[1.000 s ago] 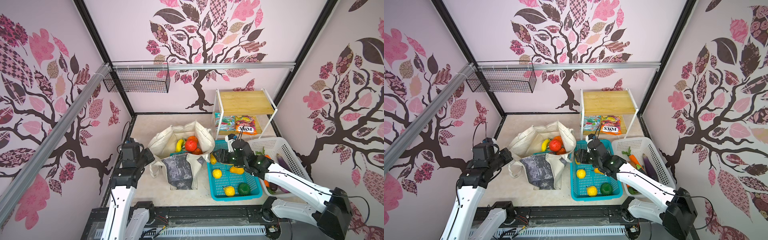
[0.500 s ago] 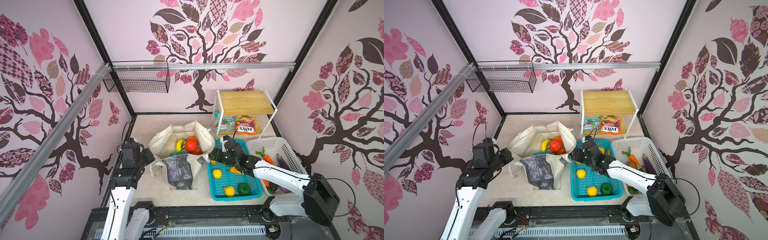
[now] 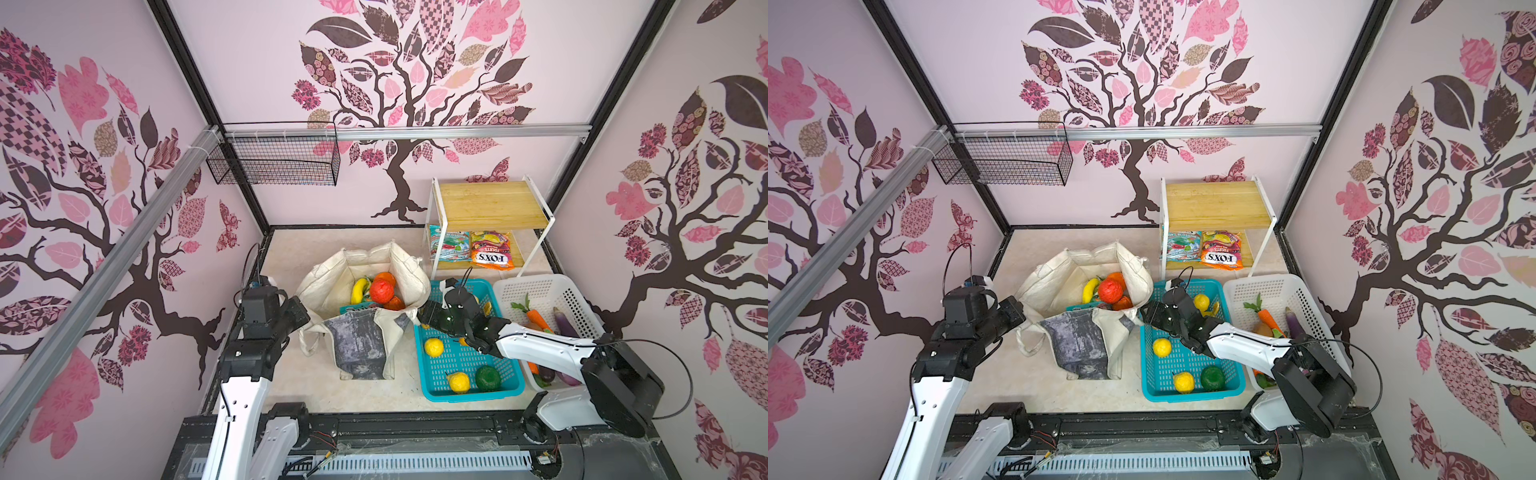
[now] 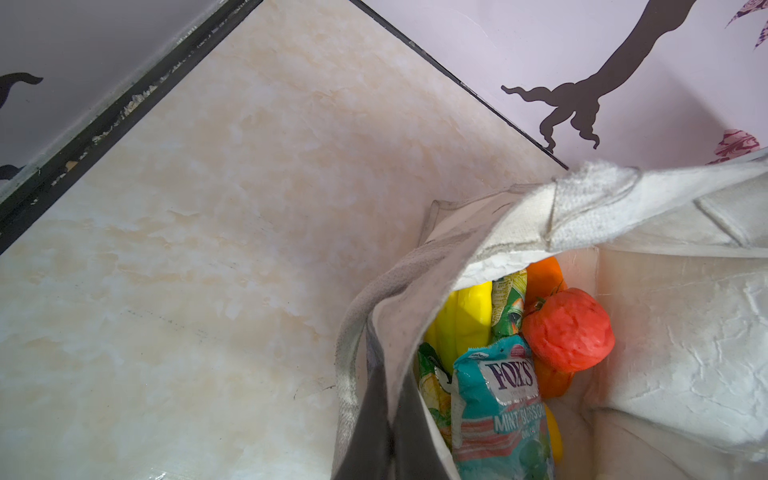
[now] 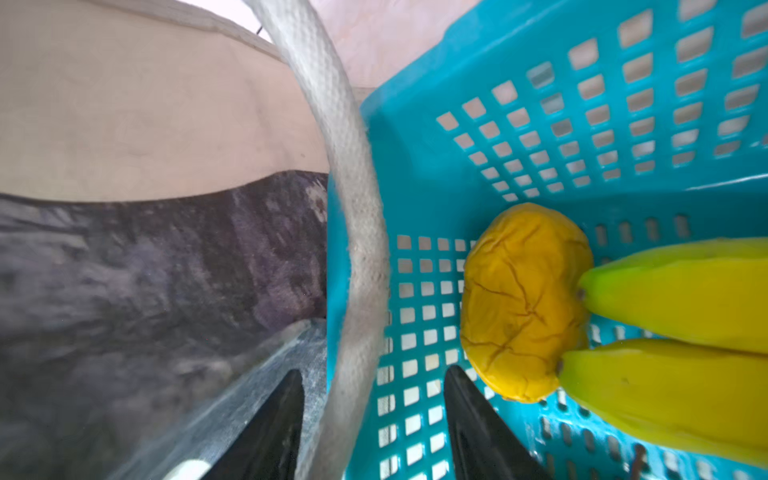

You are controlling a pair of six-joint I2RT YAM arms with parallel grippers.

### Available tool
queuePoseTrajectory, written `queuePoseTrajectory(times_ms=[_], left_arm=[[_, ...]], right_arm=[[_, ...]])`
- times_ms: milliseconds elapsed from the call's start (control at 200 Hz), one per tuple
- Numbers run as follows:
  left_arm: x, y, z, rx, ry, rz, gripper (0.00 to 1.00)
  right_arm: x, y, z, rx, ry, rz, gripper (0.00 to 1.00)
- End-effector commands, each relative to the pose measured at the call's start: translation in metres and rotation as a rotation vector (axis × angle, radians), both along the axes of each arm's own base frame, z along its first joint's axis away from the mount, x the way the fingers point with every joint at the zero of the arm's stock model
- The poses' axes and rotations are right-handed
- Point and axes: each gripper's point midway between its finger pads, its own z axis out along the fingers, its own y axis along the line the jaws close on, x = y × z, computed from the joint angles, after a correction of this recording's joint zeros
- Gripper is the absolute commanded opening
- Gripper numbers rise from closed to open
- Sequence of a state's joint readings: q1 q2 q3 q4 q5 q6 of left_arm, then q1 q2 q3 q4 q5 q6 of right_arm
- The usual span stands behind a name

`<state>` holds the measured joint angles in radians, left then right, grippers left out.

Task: Place the food into the grocery bag and tie it

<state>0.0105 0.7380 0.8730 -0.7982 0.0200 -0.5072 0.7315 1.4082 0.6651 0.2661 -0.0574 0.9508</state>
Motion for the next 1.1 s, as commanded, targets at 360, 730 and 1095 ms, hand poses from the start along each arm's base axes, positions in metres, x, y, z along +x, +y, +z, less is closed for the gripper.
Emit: queuePoseTrajectory(times_ms=[360,730,1095], left_arm=[[0.004,0.000,0.009,0.016,-0.053,-0.012,0.00],[0.003,-0.001,0.010,0.017,-0.058,-0.016,0.00],[0.003,-0.001,0.012,0.020,-0.067,-0.024,0.06]], right_arm=[[0.010,0.016,-0.002,0.111,-0.001,-0.008,0.43],[0.011,-0.008,0.011,0.046,-0.075,-0.079,0.17],[0.010,-0.028,0.057,-0.055,-0.182,-0.091,0.00]])
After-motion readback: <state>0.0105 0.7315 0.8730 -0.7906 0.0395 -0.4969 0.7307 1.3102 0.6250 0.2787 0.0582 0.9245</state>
